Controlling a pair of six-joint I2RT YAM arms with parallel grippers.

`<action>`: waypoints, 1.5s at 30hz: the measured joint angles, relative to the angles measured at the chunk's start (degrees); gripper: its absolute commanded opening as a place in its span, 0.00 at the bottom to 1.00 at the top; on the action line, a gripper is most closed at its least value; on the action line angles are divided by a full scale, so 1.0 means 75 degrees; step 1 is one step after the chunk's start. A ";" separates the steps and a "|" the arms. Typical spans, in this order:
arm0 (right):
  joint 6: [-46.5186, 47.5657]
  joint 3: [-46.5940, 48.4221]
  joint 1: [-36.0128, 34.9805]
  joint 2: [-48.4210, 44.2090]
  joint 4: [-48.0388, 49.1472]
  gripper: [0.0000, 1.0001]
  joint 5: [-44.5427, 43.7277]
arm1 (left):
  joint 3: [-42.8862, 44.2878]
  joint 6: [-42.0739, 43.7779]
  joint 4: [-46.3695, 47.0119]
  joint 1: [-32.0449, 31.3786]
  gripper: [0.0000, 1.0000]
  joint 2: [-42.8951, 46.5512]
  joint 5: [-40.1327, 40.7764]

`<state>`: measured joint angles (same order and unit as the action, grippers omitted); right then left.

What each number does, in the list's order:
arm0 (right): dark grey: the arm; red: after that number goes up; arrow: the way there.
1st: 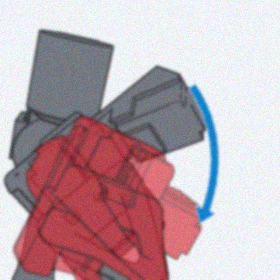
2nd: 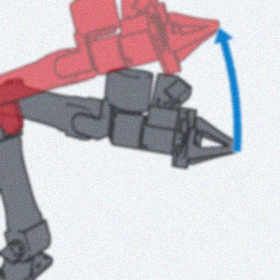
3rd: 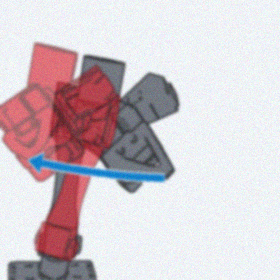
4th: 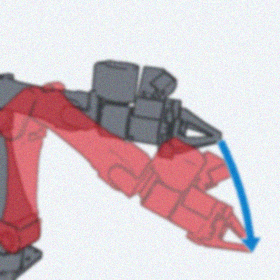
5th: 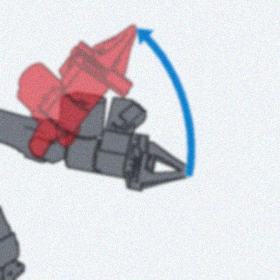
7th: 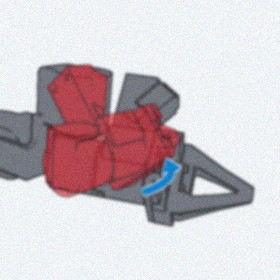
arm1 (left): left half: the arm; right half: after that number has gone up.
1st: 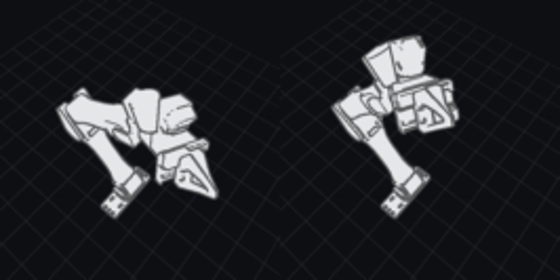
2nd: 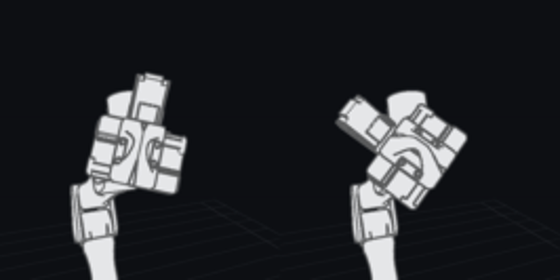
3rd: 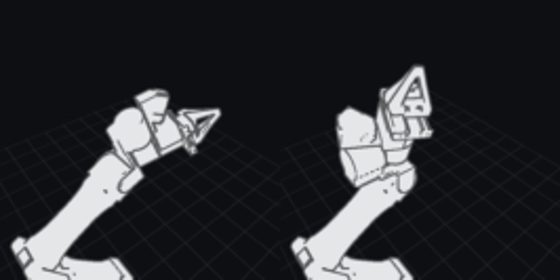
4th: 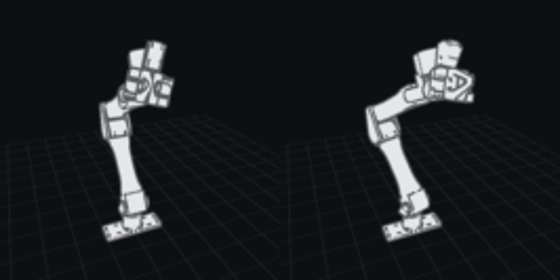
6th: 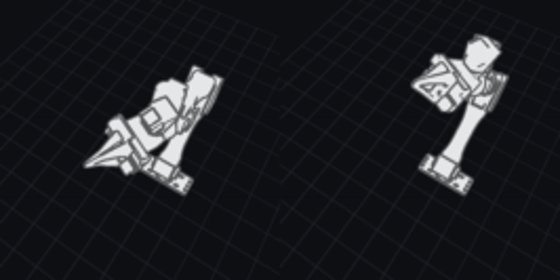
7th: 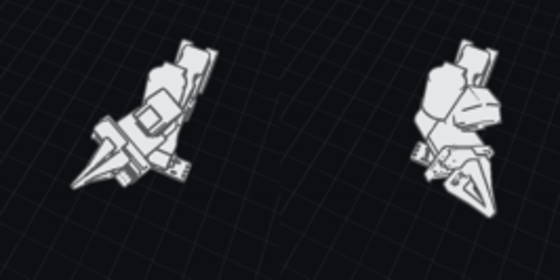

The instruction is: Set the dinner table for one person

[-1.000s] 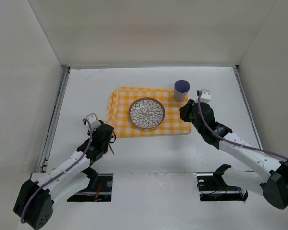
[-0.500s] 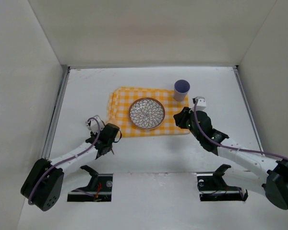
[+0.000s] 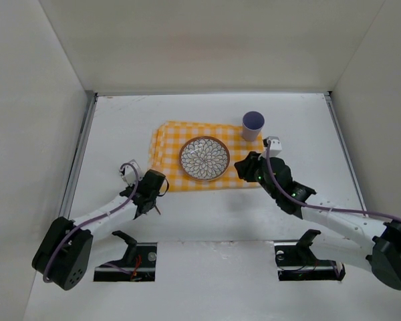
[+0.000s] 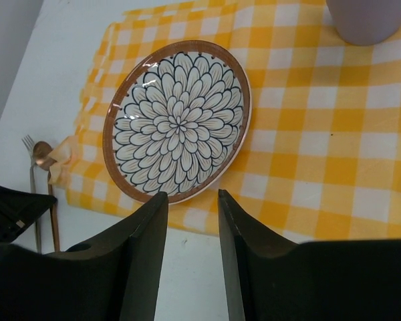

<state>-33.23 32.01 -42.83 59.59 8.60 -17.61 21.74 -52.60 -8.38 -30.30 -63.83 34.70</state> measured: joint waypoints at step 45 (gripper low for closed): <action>-0.1291 -0.1390 0.2818 -0.2186 0.0119 0.52 0.0323 | 0.8040 0.2457 0.1198 -0.3241 0.02 -0.6525 -0.0921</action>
<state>-42.92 21.58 -21.69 43.20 9.50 -15.18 82.04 -34.17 0.60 -54.61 -112.77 27.79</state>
